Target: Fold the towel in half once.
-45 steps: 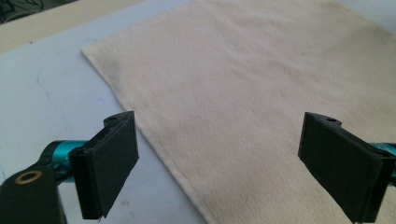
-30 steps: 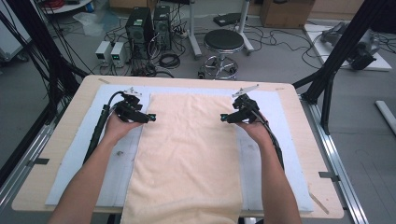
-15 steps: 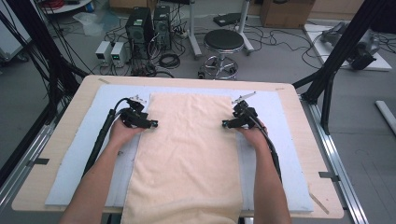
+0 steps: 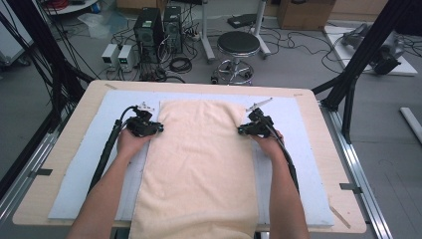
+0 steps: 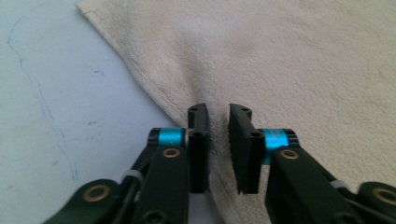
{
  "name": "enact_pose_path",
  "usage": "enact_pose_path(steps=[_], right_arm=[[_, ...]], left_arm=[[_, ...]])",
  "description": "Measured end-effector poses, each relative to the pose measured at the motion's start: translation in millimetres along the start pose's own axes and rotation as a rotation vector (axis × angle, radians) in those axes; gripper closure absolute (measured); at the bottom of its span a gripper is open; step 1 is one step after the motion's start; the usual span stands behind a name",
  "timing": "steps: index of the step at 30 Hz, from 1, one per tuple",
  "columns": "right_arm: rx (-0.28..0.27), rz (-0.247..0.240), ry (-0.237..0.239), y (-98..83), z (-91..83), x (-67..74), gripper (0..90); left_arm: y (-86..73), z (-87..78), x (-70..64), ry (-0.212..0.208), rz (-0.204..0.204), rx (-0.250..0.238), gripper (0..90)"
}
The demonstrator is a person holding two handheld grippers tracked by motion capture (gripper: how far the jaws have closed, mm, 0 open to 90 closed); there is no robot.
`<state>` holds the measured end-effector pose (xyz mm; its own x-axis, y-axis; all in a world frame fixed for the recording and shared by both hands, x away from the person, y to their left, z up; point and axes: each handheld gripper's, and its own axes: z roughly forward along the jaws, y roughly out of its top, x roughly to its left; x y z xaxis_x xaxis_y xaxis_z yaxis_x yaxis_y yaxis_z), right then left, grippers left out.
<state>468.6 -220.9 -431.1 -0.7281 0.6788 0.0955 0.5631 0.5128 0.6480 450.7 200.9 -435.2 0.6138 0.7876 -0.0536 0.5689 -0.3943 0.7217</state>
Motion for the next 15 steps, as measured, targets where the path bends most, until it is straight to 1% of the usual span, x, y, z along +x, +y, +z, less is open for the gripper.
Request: enact_pose_path(steps=[1,3,5,10,14,15], right_arm=[[-0.001,-0.013,-0.002,0.6,-0.7,0.6,82.4],[-0.01,-0.01,0.0,1.1,-4.4,0.4,83.3],[-0.023,-0.009,0.007,1.6,-10.5,0.1,83.7],[-0.06,-0.033,0.022,3.6,-27.7,2.6,84.1],[-0.101,-0.043,0.046,5.4,-42.4,7.3,84.1],[-0.11,-0.058,0.046,6.3,-46.4,9.8,84.0]], left_arm=[[0.0,-0.8,0.5,-0.011,-0.003,0.002,82.7],[-0.2,-3.1,2.0,-0.026,-0.003,0.003,84.4],[1.2,-7.7,3.2,-0.04,0.01,-0.006,84.9],[8.6,-27.9,4.6,-0.067,0.028,-0.07,85.1],[11.5,-43.7,4.2,-0.089,0.04,-0.107,85.1],[12.0,-48.4,4.0,-0.101,0.04,-0.119,85.0]])
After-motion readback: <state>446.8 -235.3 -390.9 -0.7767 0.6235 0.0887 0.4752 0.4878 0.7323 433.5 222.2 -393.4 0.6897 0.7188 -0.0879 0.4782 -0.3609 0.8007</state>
